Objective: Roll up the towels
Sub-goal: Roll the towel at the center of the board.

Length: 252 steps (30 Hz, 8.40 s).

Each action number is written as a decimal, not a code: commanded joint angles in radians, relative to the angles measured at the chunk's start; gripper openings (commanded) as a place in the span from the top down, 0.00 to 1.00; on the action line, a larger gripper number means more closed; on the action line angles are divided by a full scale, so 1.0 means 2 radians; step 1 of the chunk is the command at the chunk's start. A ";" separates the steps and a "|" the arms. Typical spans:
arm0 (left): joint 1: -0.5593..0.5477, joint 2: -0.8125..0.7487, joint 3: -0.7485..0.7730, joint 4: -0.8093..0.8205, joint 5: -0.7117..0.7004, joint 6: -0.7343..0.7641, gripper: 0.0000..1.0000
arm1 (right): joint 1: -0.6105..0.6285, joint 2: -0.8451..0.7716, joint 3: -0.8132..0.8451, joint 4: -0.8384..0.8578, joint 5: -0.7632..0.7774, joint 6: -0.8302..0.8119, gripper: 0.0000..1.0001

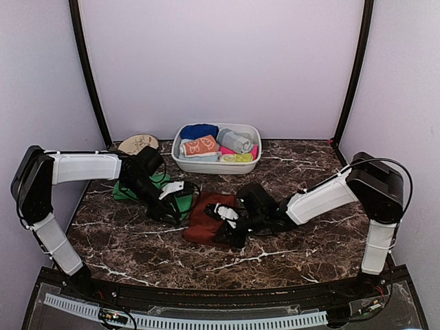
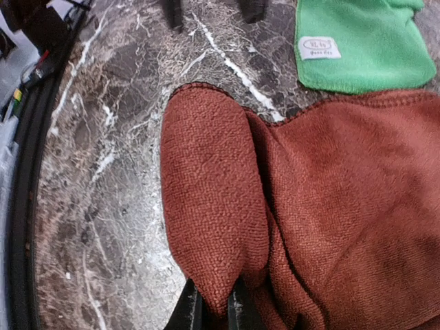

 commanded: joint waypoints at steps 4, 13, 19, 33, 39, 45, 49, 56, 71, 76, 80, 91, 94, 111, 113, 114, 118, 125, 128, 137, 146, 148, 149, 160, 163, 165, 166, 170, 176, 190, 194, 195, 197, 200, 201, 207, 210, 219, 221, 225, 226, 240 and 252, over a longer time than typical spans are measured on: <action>-0.075 -0.043 -0.038 0.049 -0.044 0.045 0.63 | -0.058 0.066 0.030 -0.076 -0.180 0.180 1.00; -0.147 0.002 -0.017 0.125 -0.163 0.034 0.63 | -0.079 0.114 0.091 -0.142 -0.209 0.218 1.00; -0.151 0.021 -0.018 0.135 -0.185 0.035 0.64 | -0.086 0.124 0.103 -0.150 -0.234 0.239 1.00; -0.110 0.098 0.042 0.056 -0.099 -0.010 1.00 | -0.102 0.048 0.055 -0.091 -0.177 0.240 0.80; -0.098 0.137 0.059 0.035 -0.084 -0.027 1.00 | -0.114 -0.041 -0.008 -0.037 -0.097 0.213 0.63; -0.087 0.175 0.094 0.005 -0.065 -0.049 1.00 | -0.101 -0.137 -0.077 -0.019 0.008 0.118 0.38; -0.078 0.197 0.117 -0.020 -0.051 -0.053 1.00 | -0.049 -0.220 -0.137 0.011 0.126 0.013 0.27; -0.074 0.224 0.142 -0.054 -0.043 -0.048 1.00 | 0.095 -0.199 -0.093 -0.064 0.302 -0.159 0.25; -0.068 0.254 0.175 -0.089 -0.044 -0.028 1.00 | 0.121 -0.032 0.005 0.016 0.330 -0.340 0.33; -0.062 0.253 0.176 -0.099 -0.035 -0.022 0.95 | 0.092 0.004 0.013 0.021 0.308 -0.314 0.46; -0.046 0.234 0.167 -0.101 0.011 -0.005 0.84 | 0.068 0.024 0.007 0.020 0.287 -0.262 0.65; 0.020 0.122 0.103 -0.048 0.075 -0.014 0.67 | 0.051 0.025 0.013 -0.043 0.179 -0.115 1.00; 0.029 0.083 0.083 -0.037 0.071 -0.010 0.67 | 0.033 0.024 0.024 -0.077 0.122 -0.062 1.00; -0.109 -0.009 -0.011 0.085 -0.120 0.043 0.66 | -0.084 0.117 0.107 -0.185 -0.299 0.183 1.00; -0.116 0.003 0.009 0.083 -0.121 0.039 0.66 | -0.084 0.121 0.107 -0.183 -0.317 0.193 1.00; -0.116 0.010 0.017 0.077 -0.116 0.038 0.65 | -0.085 0.121 0.107 -0.182 -0.316 0.196 1.00; -0.129 0.032 0.016 0.081 -0.123 0.045 0.65 | -0.092 0.127 0.107 -0.164 -0.317 0.221 1.00; -0.133 0.046 0.035 0.055 -0.086 0.025 0.65 | -0.103 0.145 0.125 -0.181 -0.293 0.227 1.00; -0.133 0.041 0.042 0.048 -0.096 0.018 0.65 | -0.106 0.153 0.133 -0.201 -0.277 0.214 1.00; -0.135 0.035 0.060 -0.010 -0.074 0.043 0.37 | -0.112 0.163 0.134 -0.208 -0.260 0.203 1.00; -0.149 0.063 0.034 0.055 -0.095 0.010 0.37 | -0.113 0.167 0.133 -0.194 -0.264 0.215 1.00; -0.149 0.069 0.031 0.070 -0.100 0.002 0.42 | -0.114 0.166 0.133 -0.191 -0.266 0.220 1.00; -0.149 0.072 0.031 0.076 -0.101 0.000 0.46 | -0.114 0.165 0.134 -0.189 -0.267 0.223 1.00; -0.137 0.108 0.037 0.067 -0.071 -0.029 0.95 | -0.121 0.129 0.125 -0.149 -0.247 0.250 0.90; -0.112 0.129 0.056 0.033 -0.023 -0.038 0.98 | -0.125 0.102 0.119 -0.156 -0.211 0.232 0.82; -0.094 0.152 0.078 -0.004 0.013 -0.040 0.99 | -0.126 0.075 0.107 -0.153 -0.183 0.219 0.76; -0.089 0.163 0.088 -0.022 0.022 -0.038 0.99 | -0.128 0.059 0.093 -0.149 -0.170 0.214 0.75; -0.084 0.182 0.099 -0.051 0.036 -0.029 0.99 | -0.135 -0.008 0.054 -0.143 -0.094 0.186 0.68; -0.083 0.206 0.118 -0.072 0.035 -0.031 0.99 | -0.131 -0.161 -0.052 -0.089 0.116 0.141 0.00; -0.080 0.264 0.162 -0.062 -0.053 -0.085 1.00 | -0.045 -0.305 -0.196 0.071 0.258 -0.034 0.02; -0.080 0.272 0.168 -0.067 -0.061 -0.084 1.00 | 0.027 -0.287 -0.195 0.055 0.219 -0.149 0.17; -0.080 0.273 0.169 -0.068 -0.061 -0.084 0.99 | 0.043 -0.275 -0.185 0.046 0.220 -0.169 0.20; -0.079 0.274 0.172 -0.070 -0.061 -0.083 0.99 | 0.070 -0.246 -0.162 0.029 0.227 -0.207 0.25; -0.079 0.276 0.176 -0.074 -0.059 -0.080 0.99 | 0.097 -0.199 -0.132 0.027 0.241 -0.248 0.30; -0.079 0.277 0.176 -0.075 -0.059 -0.080 0.99 | 0.100 -0.185 -0.124 0.031 0.240 -0.257 0.31; -0.075 0.276 0.181 -0.083 -0.052 -0.071 0.97 | 0.099 -0.096 -0.075 0.049 0.241 -0.298 0.41; -0.072 0.274 0.186 -0.086 -0.040 -0.061 0.94 | 0.087 -0.061 -0.056 0.053 0.234 -0.294 0.48; -0.048 0.214 0.164 -0.064 0.007 -0.034 0.71 | 0.049 -0.017 -0.041 0.018 0.182 -0.207 0.88; -0.045 0.177 0.141 -0.043 0.026 -0.024 0.67 | 0.038 -0.012 -0.035 -0.003 0.159 -0.176 0.90; -0.019 0.103 0.084 0.014 0.023 -0.020 0.63 | 0.009 -0.002 -0.020 -0.044 0.089 -0.110 0.95; -0.015 0.089 0.075 0.021 0.020 -0.016 0.62 | 0.000 0.004 -0.015 -0.056 0.066 -0.092 0.96; -0.054 0.005 0.022 0.042 -0.063 0.045 0.61 | -0.102 0.114 0.100 -0.166 -0.202 0.154 1.00; -0.115 0.065 0.056 0.083 -0.146 0.044 0.61 | -0.137 0.151 0.124 -0.156 -0.251 0.234 1.00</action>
